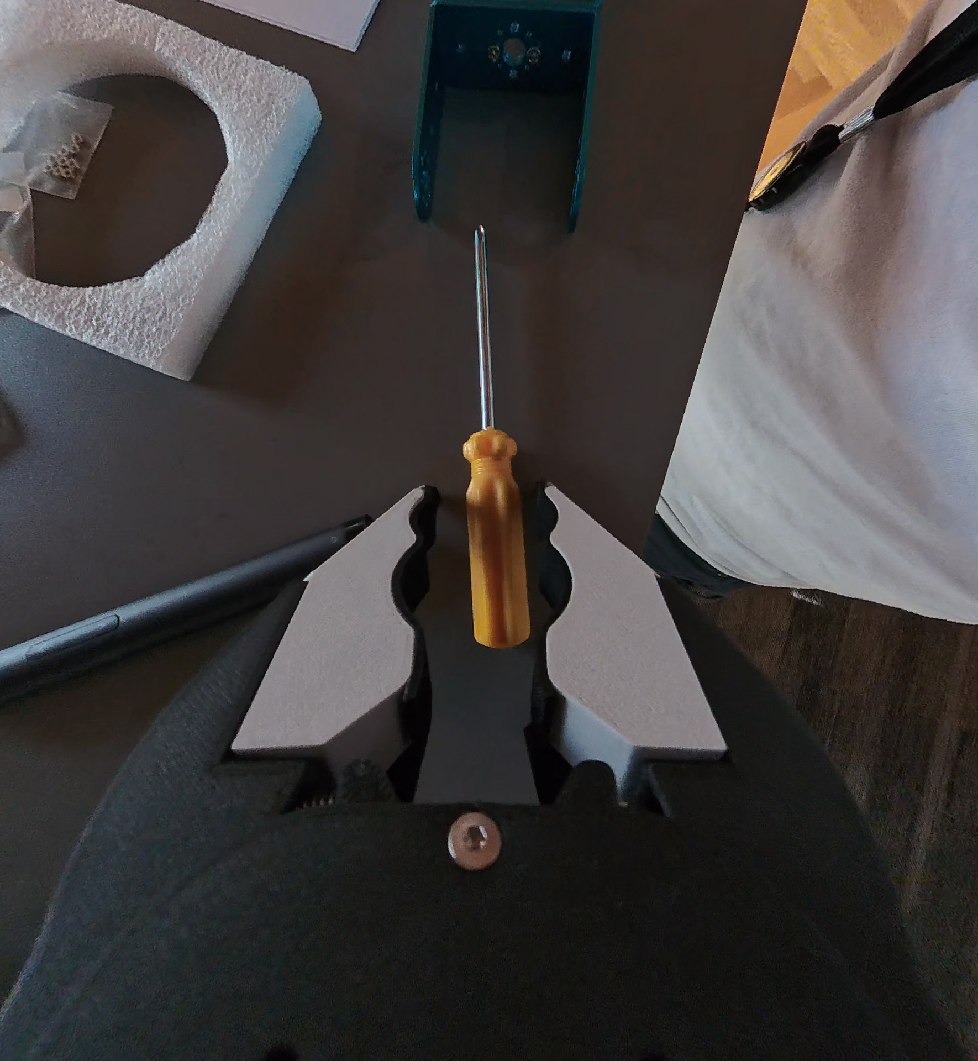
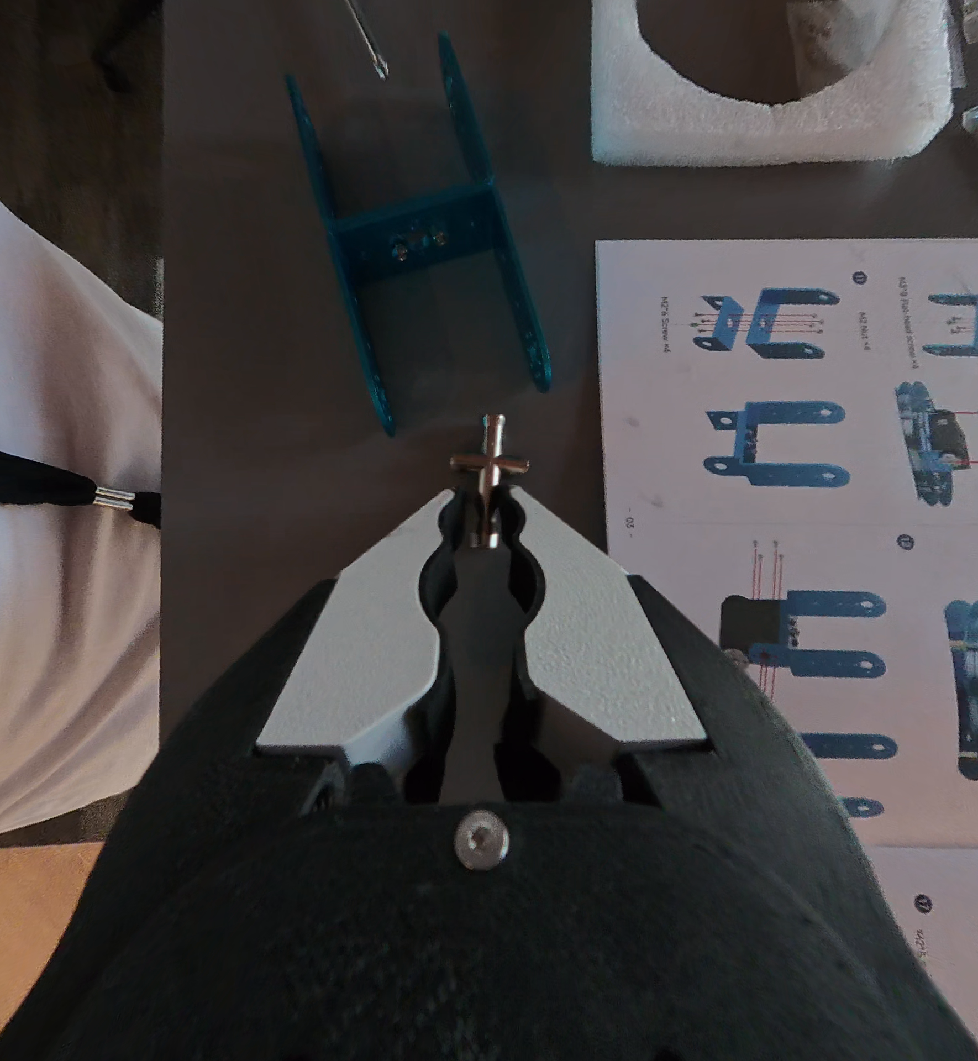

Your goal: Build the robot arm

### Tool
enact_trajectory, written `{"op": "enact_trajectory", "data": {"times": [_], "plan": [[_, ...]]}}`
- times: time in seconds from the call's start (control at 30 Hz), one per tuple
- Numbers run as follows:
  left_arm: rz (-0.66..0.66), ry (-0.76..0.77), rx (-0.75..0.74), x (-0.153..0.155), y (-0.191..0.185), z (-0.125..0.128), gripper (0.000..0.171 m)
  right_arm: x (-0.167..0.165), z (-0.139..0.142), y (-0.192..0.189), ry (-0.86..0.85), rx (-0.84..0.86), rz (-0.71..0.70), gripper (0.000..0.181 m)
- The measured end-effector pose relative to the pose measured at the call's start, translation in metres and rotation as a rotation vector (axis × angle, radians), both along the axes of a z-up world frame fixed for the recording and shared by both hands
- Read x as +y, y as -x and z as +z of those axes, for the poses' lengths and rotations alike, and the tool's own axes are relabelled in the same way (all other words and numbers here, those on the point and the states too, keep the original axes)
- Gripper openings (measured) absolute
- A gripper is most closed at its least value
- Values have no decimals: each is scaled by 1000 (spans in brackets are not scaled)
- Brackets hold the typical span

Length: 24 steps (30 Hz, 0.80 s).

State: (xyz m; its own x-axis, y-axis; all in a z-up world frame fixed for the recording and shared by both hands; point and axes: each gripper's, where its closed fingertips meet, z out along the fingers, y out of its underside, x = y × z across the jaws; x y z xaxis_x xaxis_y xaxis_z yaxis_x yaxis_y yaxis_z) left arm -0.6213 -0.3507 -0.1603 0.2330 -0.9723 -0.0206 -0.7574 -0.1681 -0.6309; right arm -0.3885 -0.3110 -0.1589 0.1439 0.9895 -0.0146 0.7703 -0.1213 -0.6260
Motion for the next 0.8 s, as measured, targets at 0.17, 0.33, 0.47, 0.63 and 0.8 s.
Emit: {"op": "enact_trajectory", "data": {"times": [0.17, 0.33, 0.47, 0.63, 0.8], "plan": [[39, -4, -3, 2, 1, 0, 17, -1, 0, 2, -50, -9, 15, 7], [9, -14, -29, 5, -12, 12, 16, 1, 2, 2, -89, 54, 12, 7], [-68, -25, 60, 8, -27, 17, 17, 4, 4, 3, -59, 86, -2, 7], [-119, 30, 75, 9, -49, 17, 17, 5, 6, 3, -56, 82, 9, 7], [-134, 45, 52, 5, -56, 14, 17, 4, 3, 4, -44, 79, 13, 7]]}}
